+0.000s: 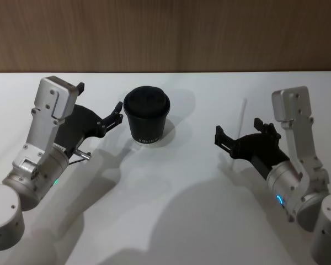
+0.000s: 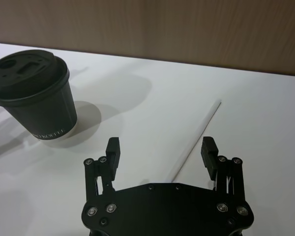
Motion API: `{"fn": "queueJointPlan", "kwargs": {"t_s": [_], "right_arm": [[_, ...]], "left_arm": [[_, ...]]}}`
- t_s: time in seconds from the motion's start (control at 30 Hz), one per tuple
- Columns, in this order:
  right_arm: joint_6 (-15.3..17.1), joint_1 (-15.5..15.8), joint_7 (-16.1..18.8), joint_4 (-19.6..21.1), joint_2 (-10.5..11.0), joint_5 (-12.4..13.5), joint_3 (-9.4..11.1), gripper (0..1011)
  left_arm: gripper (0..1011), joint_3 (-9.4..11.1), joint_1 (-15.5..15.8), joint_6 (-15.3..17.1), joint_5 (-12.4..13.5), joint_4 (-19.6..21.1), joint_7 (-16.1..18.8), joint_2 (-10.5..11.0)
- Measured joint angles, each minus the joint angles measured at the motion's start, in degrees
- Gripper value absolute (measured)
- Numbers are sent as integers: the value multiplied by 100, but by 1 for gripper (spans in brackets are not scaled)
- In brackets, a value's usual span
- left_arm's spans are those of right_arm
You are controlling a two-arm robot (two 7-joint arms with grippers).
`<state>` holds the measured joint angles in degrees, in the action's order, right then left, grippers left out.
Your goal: Pick up the straw with one hand, pass it to the other hand, and insert it into the cup.
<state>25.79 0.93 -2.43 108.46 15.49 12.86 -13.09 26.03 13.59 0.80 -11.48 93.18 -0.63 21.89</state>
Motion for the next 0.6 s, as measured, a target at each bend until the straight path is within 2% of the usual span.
{"fn": "queueJointPlan", "kwargs": {"t_s": [0.6], "right_arm": [[-21,-76,202,-340,-5,-20,93,1001]], "left_arm": [[1003,0,0,0,0,0,0,0]]}}
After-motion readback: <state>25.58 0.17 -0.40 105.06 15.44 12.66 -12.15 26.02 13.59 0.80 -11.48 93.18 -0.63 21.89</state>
